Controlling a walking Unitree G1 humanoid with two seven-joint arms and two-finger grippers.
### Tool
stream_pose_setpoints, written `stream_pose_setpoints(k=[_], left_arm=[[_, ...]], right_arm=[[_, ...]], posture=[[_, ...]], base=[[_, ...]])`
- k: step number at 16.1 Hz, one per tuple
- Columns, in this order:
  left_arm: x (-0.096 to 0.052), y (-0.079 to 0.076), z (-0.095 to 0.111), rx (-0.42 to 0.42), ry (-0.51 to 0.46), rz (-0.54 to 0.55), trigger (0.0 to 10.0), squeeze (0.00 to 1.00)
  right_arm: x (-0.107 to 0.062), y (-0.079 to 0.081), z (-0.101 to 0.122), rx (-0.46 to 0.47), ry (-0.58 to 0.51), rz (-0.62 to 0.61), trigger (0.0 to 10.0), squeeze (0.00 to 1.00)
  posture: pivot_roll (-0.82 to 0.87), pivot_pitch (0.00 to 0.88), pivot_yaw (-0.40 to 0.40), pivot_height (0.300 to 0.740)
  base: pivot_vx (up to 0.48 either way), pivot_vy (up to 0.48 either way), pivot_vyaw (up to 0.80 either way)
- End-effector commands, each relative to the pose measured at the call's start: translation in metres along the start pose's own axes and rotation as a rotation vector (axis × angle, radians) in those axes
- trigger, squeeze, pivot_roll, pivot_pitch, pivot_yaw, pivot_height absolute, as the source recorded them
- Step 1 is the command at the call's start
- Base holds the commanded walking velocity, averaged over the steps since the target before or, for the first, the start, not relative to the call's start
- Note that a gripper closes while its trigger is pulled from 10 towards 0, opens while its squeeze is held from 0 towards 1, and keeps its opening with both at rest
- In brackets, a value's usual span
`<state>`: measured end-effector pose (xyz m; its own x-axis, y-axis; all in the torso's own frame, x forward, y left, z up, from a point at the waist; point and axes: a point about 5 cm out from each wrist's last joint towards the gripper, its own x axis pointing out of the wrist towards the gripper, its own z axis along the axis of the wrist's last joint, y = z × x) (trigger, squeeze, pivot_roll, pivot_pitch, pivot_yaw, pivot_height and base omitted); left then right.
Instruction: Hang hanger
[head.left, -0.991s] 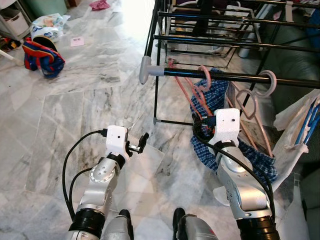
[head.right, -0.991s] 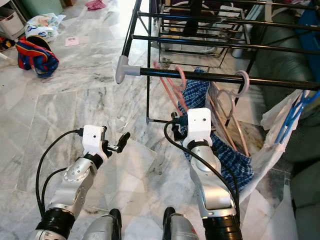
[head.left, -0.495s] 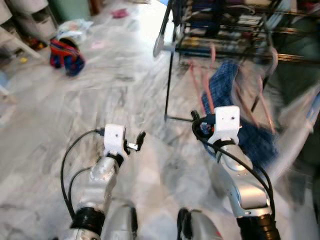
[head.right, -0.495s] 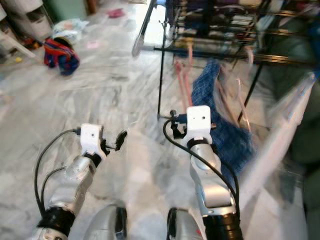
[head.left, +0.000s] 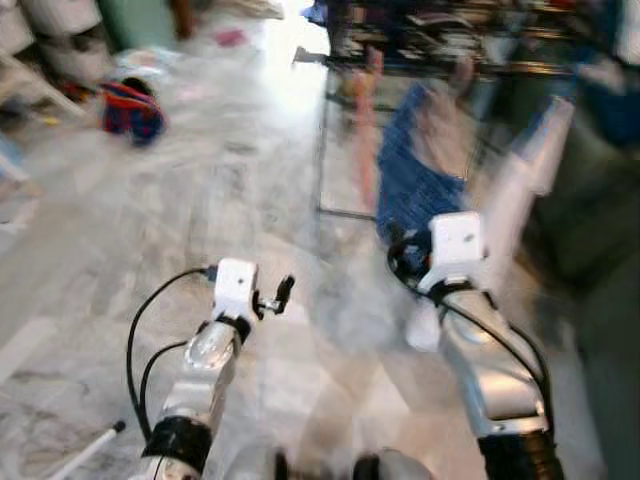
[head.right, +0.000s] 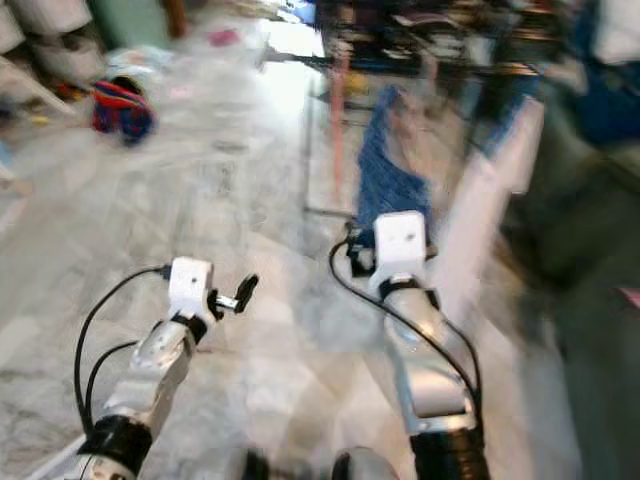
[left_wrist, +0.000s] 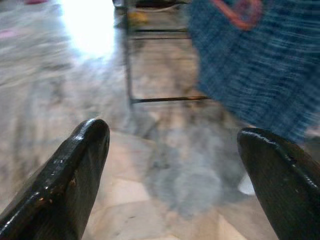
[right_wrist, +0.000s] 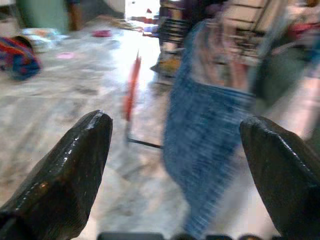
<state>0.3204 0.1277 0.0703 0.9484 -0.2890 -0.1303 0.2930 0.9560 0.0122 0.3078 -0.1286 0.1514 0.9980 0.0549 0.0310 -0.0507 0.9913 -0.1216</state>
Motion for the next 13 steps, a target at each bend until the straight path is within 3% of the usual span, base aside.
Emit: stream_pose_setpoints(k=[1,2,5,8,11,12,13], left_arm=[[-0.004,0.005,-0.010,0.018,0.032,0.021,10.0,0.00],[-0.004,0.006,-0.011,0.018,0.035,0.025,10.0,0.00],[-0.014,0.012,-0.040,0.066,0.147,0.055,10.0,0.00],[-0.043,0.018,-0.091,0.118,0.376,0.076,10.0,0.00],[-0.070,0.025,-0.121,0.133,0.541,0.106,10.0,0.00],[-0.082,0.026,-0.133,0.172,0.607,0.091,10.0,0.00],[-0.091,0.027,-0.140,0.195,0.659,0.077,10.0,0.00]], right_arm=[[-0.001,0.008,-0.004,-0.003,0.008,0.039,10.0,0.00],[-0.001,0.008,-0.005,-0.001,0.011,0.043,10.0,0.00],[-0.003,0.013,-0.034,-0.008,0.069,0.106,10.0,0.00],[-0.020,0.020,-0.105,0.007,0.310,0.201,10.0,0.00],[-0.039,0.020,-0.148,0.042,0.486,0.219,10.0,0.00],[-0.048,0.020,-0.164,-0.060,0.537,0.257,10.0,0.00],[-0.055,0.022,-0.174,-0.086,0.581,0.275,10.0,0.00]], posture=[[-0.01,0.192,0.006,0.740],[-0.01,0.192,0.006,0.740],[0.01,0.165,-0.010,0.740],[0.03,0.138,-0.030,0.740],[0.05,0.106,-0.042,0.740],[0.06,0.097,-0.044,0.740],[0.06,0.094,-0.044,0.740]], base=[[0.000,0.000,0.00],[0.000,0.000,0.00],[0.000,0.000,0.00],[0.000,0.000,0.00],[0.000,0.000,0.00],[0.000,0.000,0.00],[0.000,0.000,0.00]])
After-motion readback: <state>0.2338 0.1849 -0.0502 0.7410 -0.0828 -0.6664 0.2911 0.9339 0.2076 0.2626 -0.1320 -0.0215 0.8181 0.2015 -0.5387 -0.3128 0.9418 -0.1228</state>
